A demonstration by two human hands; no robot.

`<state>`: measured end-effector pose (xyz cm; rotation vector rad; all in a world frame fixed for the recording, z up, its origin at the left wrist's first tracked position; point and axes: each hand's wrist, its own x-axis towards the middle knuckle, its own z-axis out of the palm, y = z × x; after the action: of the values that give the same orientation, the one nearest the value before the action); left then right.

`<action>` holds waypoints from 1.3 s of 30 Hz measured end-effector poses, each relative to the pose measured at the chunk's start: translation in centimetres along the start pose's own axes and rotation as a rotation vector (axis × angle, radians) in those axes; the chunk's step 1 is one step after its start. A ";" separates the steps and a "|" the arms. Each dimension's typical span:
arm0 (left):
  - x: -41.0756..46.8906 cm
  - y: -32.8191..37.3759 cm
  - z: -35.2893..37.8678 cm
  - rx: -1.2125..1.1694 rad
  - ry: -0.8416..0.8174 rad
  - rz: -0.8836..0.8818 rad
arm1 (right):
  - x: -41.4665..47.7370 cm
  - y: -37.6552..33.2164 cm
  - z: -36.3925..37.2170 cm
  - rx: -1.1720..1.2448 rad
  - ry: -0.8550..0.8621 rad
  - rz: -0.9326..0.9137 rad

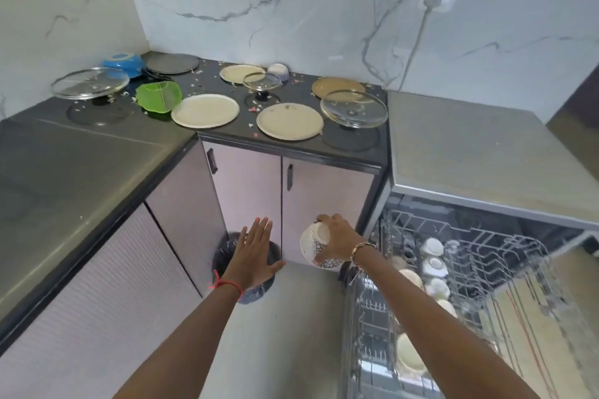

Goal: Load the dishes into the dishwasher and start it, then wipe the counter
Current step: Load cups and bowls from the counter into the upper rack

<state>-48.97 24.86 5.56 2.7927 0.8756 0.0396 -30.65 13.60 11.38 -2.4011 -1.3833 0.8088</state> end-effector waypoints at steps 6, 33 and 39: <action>-3.8 6.1 2.6 0.002 -0.007 0.062 | -6.9 5.2 2.2 0.032 0.023 0.085; -10.5 39.1 18.5 -0.020 -0.240 0.270 | -30.1 37.5 3.8 0.133 0.132 0.326; -8.5 38.1 22.5 -0.058 -0.302 0.261 | -26.6 41.2 5.5 0.097 0.166 0.356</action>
<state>-32.60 -14.85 -8.09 2.7397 0.4309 -0.3031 -14.88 -30.68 -3.65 -2.6059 -0.8479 0.7155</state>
